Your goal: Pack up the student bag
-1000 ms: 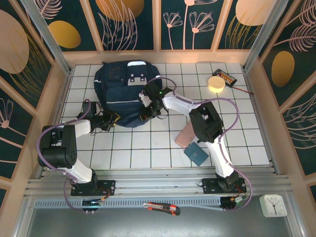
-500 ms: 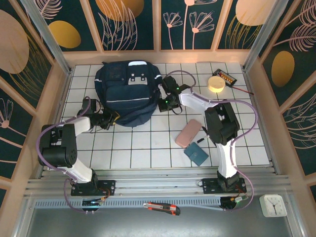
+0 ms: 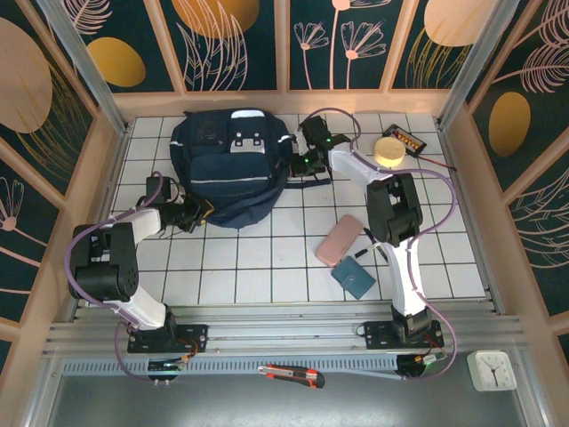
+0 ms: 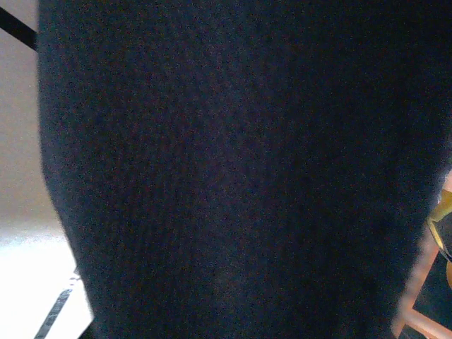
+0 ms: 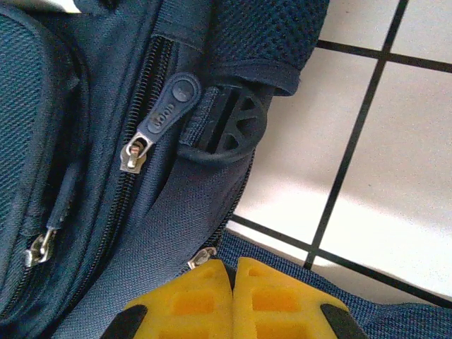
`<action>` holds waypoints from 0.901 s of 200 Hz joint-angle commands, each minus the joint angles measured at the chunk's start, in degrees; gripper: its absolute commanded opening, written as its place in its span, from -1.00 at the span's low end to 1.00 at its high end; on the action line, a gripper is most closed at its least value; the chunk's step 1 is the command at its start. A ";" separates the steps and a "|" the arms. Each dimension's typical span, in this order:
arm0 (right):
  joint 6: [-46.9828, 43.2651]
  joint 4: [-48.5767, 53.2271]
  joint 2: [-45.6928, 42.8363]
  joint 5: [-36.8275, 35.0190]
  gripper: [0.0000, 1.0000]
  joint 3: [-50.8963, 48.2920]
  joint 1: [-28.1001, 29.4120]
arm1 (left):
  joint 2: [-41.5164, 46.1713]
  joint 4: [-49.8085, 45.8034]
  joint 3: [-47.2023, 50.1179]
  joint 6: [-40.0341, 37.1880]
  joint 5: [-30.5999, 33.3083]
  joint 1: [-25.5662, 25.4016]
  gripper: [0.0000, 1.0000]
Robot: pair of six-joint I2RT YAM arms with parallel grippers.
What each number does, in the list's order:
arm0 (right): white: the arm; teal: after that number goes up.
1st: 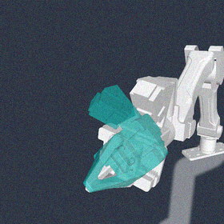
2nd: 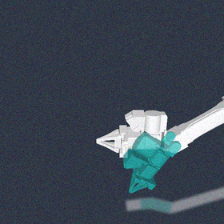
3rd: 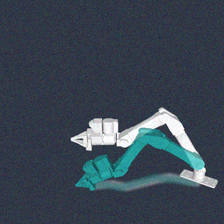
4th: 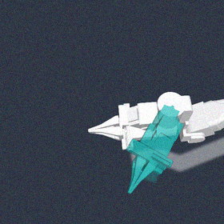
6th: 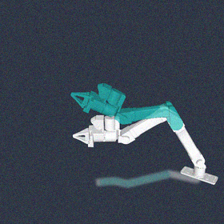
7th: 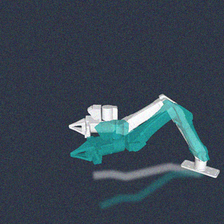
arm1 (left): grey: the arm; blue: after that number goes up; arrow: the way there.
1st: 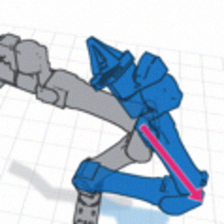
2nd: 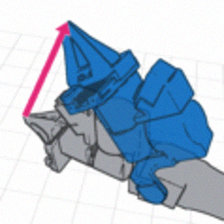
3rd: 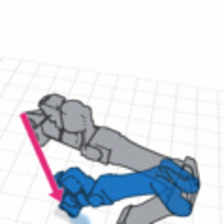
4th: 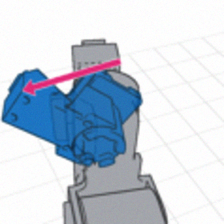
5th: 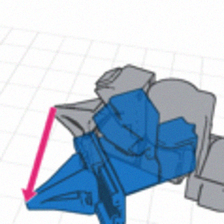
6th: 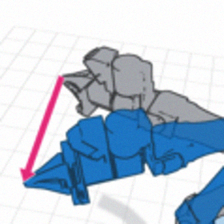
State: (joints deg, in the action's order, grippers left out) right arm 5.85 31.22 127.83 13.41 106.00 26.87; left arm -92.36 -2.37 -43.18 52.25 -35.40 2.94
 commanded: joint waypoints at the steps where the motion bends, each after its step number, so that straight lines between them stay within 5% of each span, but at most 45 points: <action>1: -2.09 -2.45 0.33 -0.92 -1.00 1.24 -3.18 | -0.52 -1.70 -0.59 -3.19 0.82 1.89 -0.85; 12: -1.78 -2.75 -0.80 0.20 -1.00 -0.28 -3.31 | -0.35 -1.52 -0.51 -2.88 0.90 1.89 -0.13; 41: 1.56 -5.21 -3.08 6.26 -1.00 -5.68 -5.29 | 5.00 -2.91 -1.25 -5.69 4.40 1.64 0.96; 66: 4.19 -8.05 -4.95 8.97 -1.00 -9.67 -6.02 | 10.82 -9.39 -6.25 -16.92 13.14 -1.83 0.97; 115: 8.27 -11.51 -9.82 10.91 -1.00 -14.71 -4.67 | 11.24 -10.23 -13.95 -44.45 31.98 -23.27 0.97; 180: 11.60 -10.07 -15.24 11.08 -1.00 -17.42 0.82 | -1.74 -6.15 -17.28 -67.83 38.55 -35.25 0.80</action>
State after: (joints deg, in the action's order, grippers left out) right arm 15.44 20.36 116.71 22.79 89.41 24.86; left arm -90.17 -9.43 -58.46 -3.40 -3.03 -29.23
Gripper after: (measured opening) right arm 0.052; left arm 0.908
